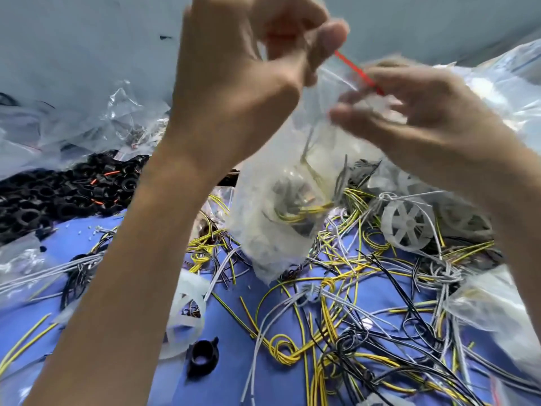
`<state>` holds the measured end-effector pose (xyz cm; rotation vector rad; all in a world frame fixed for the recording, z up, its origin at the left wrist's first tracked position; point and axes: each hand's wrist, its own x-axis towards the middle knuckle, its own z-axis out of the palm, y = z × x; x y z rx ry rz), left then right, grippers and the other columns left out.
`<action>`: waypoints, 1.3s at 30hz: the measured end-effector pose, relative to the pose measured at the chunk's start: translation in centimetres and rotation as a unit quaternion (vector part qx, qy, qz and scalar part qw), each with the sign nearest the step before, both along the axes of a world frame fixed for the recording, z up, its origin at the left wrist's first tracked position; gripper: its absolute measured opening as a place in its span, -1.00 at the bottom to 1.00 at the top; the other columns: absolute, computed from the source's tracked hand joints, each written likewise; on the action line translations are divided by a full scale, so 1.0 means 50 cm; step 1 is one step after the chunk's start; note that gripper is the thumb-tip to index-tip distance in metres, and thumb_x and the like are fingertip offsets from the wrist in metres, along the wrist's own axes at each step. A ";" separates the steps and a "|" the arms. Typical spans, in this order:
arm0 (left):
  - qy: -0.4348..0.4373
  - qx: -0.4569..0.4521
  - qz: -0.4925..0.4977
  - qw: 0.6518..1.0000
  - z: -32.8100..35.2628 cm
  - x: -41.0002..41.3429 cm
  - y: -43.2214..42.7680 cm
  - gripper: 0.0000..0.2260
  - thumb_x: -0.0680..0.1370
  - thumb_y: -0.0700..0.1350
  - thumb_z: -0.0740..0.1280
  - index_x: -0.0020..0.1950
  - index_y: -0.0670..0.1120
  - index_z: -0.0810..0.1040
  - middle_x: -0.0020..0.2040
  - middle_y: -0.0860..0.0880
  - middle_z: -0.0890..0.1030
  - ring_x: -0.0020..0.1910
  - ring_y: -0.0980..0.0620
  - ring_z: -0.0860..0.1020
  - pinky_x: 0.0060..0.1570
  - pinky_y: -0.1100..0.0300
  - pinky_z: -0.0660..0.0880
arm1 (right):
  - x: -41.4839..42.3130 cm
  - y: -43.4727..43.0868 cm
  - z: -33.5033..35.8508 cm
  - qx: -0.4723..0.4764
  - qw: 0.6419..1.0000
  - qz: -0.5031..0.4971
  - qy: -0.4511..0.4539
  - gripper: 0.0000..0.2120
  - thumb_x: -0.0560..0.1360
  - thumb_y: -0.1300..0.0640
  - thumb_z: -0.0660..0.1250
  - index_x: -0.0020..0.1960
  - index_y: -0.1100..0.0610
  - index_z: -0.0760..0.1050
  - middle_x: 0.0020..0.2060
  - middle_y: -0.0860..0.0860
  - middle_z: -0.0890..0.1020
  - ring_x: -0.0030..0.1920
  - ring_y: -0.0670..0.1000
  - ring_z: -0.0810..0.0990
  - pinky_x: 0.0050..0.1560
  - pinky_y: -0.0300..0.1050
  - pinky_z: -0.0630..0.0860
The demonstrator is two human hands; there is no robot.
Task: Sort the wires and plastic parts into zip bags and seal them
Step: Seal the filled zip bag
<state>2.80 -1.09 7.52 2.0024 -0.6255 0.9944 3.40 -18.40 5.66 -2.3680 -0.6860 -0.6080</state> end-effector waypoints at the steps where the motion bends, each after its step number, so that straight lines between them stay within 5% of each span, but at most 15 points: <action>1: 0.012 -0.012 -0.013 1.000 0.005 0.003 0.004 -0.85 0.52 0.10 0.30 -0.26 0.17 0.49 -0.42 0.21 0.52 -0.34 0.35 0.50 -0.15 0.44 0.36 | 0.008 -0.002 -0.003 -0.008 0.997 -0.053 -0.061 -0.76 0.51 -0.12 0.26 -0.05 0.01 0.60 0.18 0.08 0.52 0.17 0.05 0.47 0.22 -0.17 0.34; 3: 0.048 0.012 -0.028 0.998 0.013 0.006 0.014 -0.76 0.45 0.25 0.22 -0.36 0.23 0.52 -0.40 0.31 0.55 -0.28 0.39 0.50 -0.09 0.39 0.40 | 0.021 -0.005 -0.005 0.048 0.989 -0.101 -0.093 -0.79 0.57 -0.03 0.22 -0.11 0.00 0.58 0.08 -0.01 0.51 0.13 -0.03 0.44 0.15 -0.31 0.32; 5: 0.070 0.039 -0.054 0.995 0.007 0.018 0.031 -0.82 0.47 0.23 0.22 -0.22 0.23 0.55 -0.27 0.31 0.58 -0.19 0.39 0.51 -0.08 0.41 0.40 | 0.022 -0.001 -0.002 0.197 0.980 -0.015 0.034 -0.77 0.61 0.06 0.18 -0.20 0.01 0.48 -0.18 -0.07 0.52 -0.10 -0.07 0.51 -0.08 -0.21 0.54; 8: 0.179 0.127 -0.072 0.973 -0.025 0.037 0.067 -0.74 0.51 0.18 0.16 -0.03 0.11 0.57 0.02 0.06 0.57 -0.02 0.29 0.49 0.04 0.42 0.34 | 0.022 0.002 -0.001 0.327 0.930 0.055 0.161 -0.73 0.63 0.17 0.14 -0.24 0.05 0.37 -0.18 -0.02 0.55 -0.15 0.03 0.63 -0.29 -0.18 0.61; 10: 0.261 0.153 -0.068 0.951 -0.041 0.046 0.083 -0.72 0.48 0.21 0.11 -0.14 0.15 0.57 0.12 0.01 0.53 0.10 0.17 0.49 0.15 0.27 0.34 | 0.025 0.004 -0.001 0.321 0.928 0.050 0.181 -0.73 0.63 0.17 0.12 -0.24 0.06 0.37 -0.19 -0.01 0.55 -0.13 0.08 0.65 -0.23 -0.11 0.65; 15: 0.257 0.120 -0.031 0.958 -0.038 0.043 0.101 -0.80 0.56 0.08 0.26 -0.20 0.02 0.45 -0.09 -0.10 0.62 -0.08 -0.14 0.58 0.05 -0.09 0.49 | 0.025 -0.009 0.000 0.272 0.937 0.057 0.212 -0.74 0.62 0.10 0.13 -0.24 0.06 0.35 -0.12 0.07 0.70 -0.09 0.08 0.69 -0.22 -0.15 0.64; 17: 0.206 0.103 -0.002 0.973 -0.028 0.041 0.106 -0.84 0.59 0.01 0.26 -0.16 0.00 0.51 -0.08 -0.12 0.67 -0.17 -0.07 0.62 -0.16 0.05 0.52 | 0.022 -0.012 0.003 0.293 0.939 0.067 0.166 -0.76 0.62 0.11 0.14 -0.23 0.08 0.35 -0.19 -0.01 0.71 -0.16 0.03 0.69 -0.31 -0.24 0.59; 21: 0.080 0.007 0.041 0.996 0.002 0.018 0.087 -0.84 0.59 0.03 0.27 -0.19 0.08 0.49 -0.20 0.19 0.60 -0.39 0.34 0.50 -0.33 0.45 0.40 | 0.022 -0.014 0.006 0.325 0.938 0.077 0.089 -0.75 0.61 0.17 0.16 -0.24 0.03 0.40 -0.28 -0.10 0.69 -0.22 -0.05 0.69 -0.29 -0.24 0.59; 26: 0.051 -0.031 0.078 0.995 0.005 0.008 0.072 -0.77 0.53 0.11 0.33 -0.28 0.08 0.45 -0.30 0.06 0.55 -0.38 0.19 0.45 -0.28 0.21 0.44 | 0.027 -0.017 0.005 0.337 0.933 0.076 0.103 -0.65 0.58 0.31 0.17 -0.25 -0.03 0.51 -0.26 -0.07 0.66 -0.15 -0.07 0.68 -0.24 -0.21 0.61; 29: 0.050 -0.090 0.106 0.989 0.008 0.007 0.050 -0.73 0.47 0.15 0.34 -0.31 0.02 0.45 -0.33 0.02 0.54 -0.42 0.17 0.43 -0.29 0.19 0.45 | 0.027 -0.017 0.007 0.300 0.946 0.068 0.106 -0.87 0.53 0.17 0.32 -0.12 -0.06 0.51 -0.13 -0.09 0.58 -0.11 -0.11 0.61 -0.14 -0.16 0.63; 30: 0.059 -0.101 0.090 0.989 0.009 0.005 0.037 -0.75 0.46 0.12 0.35 -0.31 0.00 0.46 -0.35 0.03 0.52 -0.44 0.18 0.42 -0.32 0.21 0.42 | 0.025 -0.016 0.005 0.266 0.954 0.074 0.119 -0.94 0.48 0.05 0.36 -0.06 -0.08 0.51 -0.05 -0.10 0.56 -0.08 -0.12 0.59 -0.08 -0.12 0.63; 34: 0.146 -0.055 -0.048 0.987 0.007 -0.012 -0.006 -0.79 0.47 -0.02 0.41 -0.33 -0.05 0.54 -0.38 0.00 0.56 -0.43 0.16 0.47 -0.34 0.25 0.40 | 0.006 0.001 0.004 0.124 0.976 0.094 0.150 -0.48 0.30 -0.28 0.36 0.21 -0.13 0.46 0.21 -0.05 0.49 0.11 -0.11 0.55 0.13 -0.05 0.53; 36: 0.200 -0.015 -0.126 0.972 0.001 -0.019 -0.015 -0.80 0.51 -0.07 0.39 -0.30 -0.08 0.57 -0.35 -0.03 0.57 -0.41 0.17 0.48 -0.35 0.33 0.41 | 0.000 0.008 0.006 0.033 0.986 0.098 0.127 -0.41 0.32 -0.21 0.34 0.28 0.04 0.45 0.25 0.11 0.51 0.17 0.00 0.52 0.23 -0.03 0.45; 39: 0.292 -0.052 -0.223 0.929 -0.001 -0.009 0.000 -0.83 0.57 -0.10 0.29 -0.18 -0.11 0.56 -0.33 0.00 0.63 -0.39 0.16 0.57 -0.30 0.37 0.51 | -0.002 -0.005 0.005 0.092 0.970 0.135 0.179 -0.49 0.31 -0.09 0.44 0.13 0.22 0.54 0.04 0.23 0.60 -0.05 0.06 0.55 0.18 0.03 0.43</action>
